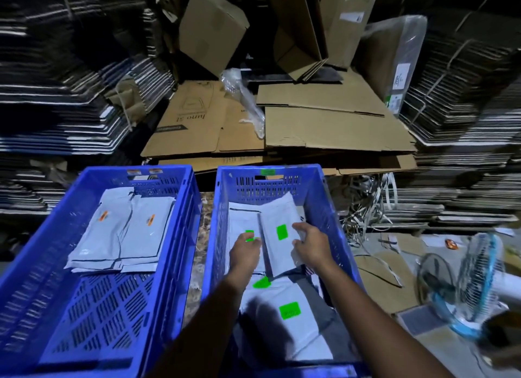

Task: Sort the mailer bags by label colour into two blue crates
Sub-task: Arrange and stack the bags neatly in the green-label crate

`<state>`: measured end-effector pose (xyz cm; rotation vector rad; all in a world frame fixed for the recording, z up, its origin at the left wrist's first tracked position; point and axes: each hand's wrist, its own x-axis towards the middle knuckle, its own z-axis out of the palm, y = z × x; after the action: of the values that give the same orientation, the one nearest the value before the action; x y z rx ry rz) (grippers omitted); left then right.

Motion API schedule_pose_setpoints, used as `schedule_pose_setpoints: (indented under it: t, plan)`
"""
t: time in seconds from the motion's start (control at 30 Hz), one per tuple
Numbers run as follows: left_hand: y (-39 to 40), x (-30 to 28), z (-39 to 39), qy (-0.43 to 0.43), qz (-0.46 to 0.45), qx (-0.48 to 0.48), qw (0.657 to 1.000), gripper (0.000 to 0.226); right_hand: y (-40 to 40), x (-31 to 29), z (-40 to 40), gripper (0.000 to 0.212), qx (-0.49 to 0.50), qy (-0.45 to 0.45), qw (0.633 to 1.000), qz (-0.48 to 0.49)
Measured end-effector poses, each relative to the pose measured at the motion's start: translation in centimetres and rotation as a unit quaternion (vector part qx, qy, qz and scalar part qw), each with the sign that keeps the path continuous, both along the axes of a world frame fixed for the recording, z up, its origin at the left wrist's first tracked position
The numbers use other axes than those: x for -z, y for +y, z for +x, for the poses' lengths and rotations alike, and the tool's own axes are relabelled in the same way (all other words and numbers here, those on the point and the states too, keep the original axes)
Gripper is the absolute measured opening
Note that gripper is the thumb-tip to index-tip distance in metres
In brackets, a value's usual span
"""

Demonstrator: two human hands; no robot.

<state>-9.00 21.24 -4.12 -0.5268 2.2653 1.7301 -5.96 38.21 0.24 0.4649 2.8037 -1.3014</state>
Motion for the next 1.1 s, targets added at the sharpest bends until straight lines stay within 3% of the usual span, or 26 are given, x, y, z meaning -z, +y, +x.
schedule_pose_setpoints:
  t: [0.17,0.27,0.33,0.4,0.5,0.53,0.63,0.73,0.93,1.1]
  plan:
    - [-0.6,2.6,-0.2,0.046,-0.254,0.196,0.946,0.049,-0.9,2.0,-4.0,0.039,0.002,-0.046,0.996,0.073]
    - [-1.2,4.6,-0.5,0.049,-0.393,0.254,0.882,0.054,-1.5,4.5,-5.1,0.022,-0.033,-0.085,0.984,0.153]
    - [-1.1,5.5,-0.6,0.065,-0.450,0.245,0.856,0.054,-1.5,6.3,-5.4,0.023,-0.056,-0.121,0.968,0.211]
    - [-0.9,5.8,-1.2,0.086,-0.434,0.226,0.868,0.052,-1.5,7.7,-5.7,0.029,-0.048,-0.138,0.955,0.258]
    - [-1.3,6.8,-3.4,0.129,-0.431,0.174,0.876,0.043,-1.6,8.3,-6.8,0.036,-0.044,-0.097,0.947,0.303]
    - [-1.4,7.9,-4.6,0.154,-0.425,0.192,0.871,0.042,-1.6,8.3,-7.5,0.041,-0.063,-0.077,0.947,0.305]
    - [-1.9,8.8,-6.5,0.093,-0.422,0.294,0.853,0.046,-1.4,9.4,-9.8,0.054,-0.151,-0.059,0.941,0.298]
    - [-1.9,8.6,-7.5,0.105,-0.441,0.331,0.828,0.050,-1.1,11.5,-10.3,0.058,-0.214,-0.075,0.927,0.299]
    - [-1.6,9.7,-4.3,0.224,-0.450,0.250,0.828,0.046,-1.4,14.1,-9.7,0.060,-0.193,-0.036,0.931,0.307]
    - [-1.6,9.3,-4.3,0.184,-0.472,0.261,0.822,0.048,-1.4,13.8,-9.4,0.060,-0.199,-0.045,0.927,0.315]
